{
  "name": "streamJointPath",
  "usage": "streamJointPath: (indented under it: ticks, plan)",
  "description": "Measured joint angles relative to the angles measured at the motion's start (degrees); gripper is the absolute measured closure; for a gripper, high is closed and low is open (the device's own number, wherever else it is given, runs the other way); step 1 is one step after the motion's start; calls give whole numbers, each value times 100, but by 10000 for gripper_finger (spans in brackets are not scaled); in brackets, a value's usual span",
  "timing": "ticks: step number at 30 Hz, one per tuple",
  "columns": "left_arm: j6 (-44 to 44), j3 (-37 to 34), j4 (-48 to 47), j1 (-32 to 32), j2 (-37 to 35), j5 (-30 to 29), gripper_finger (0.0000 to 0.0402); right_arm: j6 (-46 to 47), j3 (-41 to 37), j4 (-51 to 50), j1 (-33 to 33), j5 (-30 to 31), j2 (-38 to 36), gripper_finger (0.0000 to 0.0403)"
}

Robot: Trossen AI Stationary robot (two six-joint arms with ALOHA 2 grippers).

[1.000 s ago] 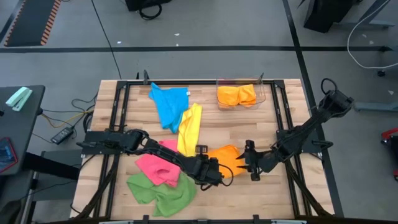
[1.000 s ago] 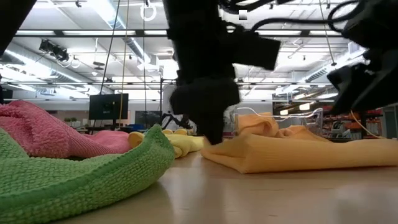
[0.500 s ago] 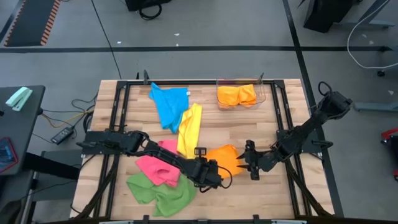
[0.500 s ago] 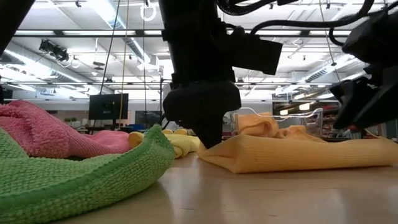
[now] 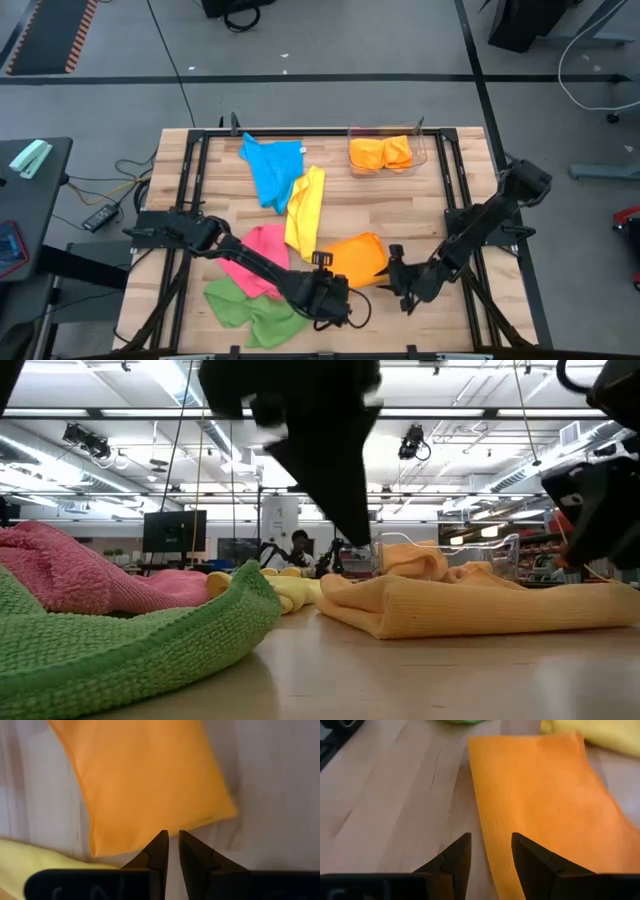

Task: Fold microfiber towels
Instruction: Fold the orange microfiber cloth

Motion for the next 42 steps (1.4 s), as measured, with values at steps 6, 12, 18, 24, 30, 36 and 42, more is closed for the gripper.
streamJointPath:
  ticks: [6,12,18,24,30,36,42]
  plan:
    - [-17,451,-138,-176,-3,5,355,-51,815,25,-251,666,639,266]
    - [-219,801,-122,-376,-5,19,358,976,1354,-305,-886,623,974,274]
    - [-579,868,-178,-538,-5,620,355,1514,1455,-1070,-1397,54,1284,274]
    - [-623,883,-170,-665,-5,692,363,653,1449,-959,-1676,-453,1486,274]
    - [-529,1089,-160,-727,-16,690,373,-1799,1470,-853,-1865,-1958,1477,274]
    - [-398,1184,-161,-684,-16,687,377,-3373,1494,-999,-1855,-2891,1345,274]
    - [-323,1184,-196,-629,-16,688,373,-2994,1707,-1720,-1636,-2696,579,274]
